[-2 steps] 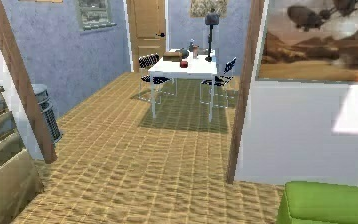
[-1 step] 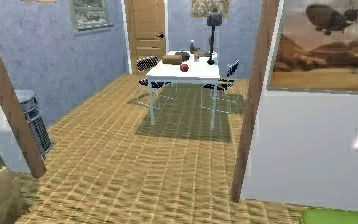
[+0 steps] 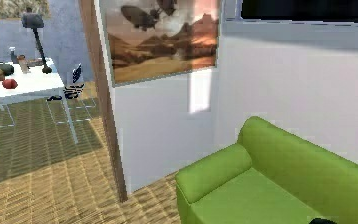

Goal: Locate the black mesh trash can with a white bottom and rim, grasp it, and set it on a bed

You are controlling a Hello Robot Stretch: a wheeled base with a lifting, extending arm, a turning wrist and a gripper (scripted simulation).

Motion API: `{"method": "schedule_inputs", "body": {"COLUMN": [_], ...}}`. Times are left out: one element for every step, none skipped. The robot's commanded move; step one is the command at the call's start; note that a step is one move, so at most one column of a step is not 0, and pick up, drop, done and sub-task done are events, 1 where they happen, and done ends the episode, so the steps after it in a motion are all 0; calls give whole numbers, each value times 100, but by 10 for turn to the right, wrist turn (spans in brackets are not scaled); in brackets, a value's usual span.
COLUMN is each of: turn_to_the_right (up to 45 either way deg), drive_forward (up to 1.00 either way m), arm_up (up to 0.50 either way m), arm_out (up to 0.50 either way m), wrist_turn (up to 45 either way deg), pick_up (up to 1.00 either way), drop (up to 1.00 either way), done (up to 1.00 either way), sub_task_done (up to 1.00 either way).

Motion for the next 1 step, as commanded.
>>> {"method": "schedule_inputs", "body": {"turn_to_the_right": [0], "drive_forward": [10], "arm_up": [0], "arm_out": [0], "wrist_turn": [0], "pick_up": [0], "drop": [0], "done": [0], "sub_task_done": [0]}}
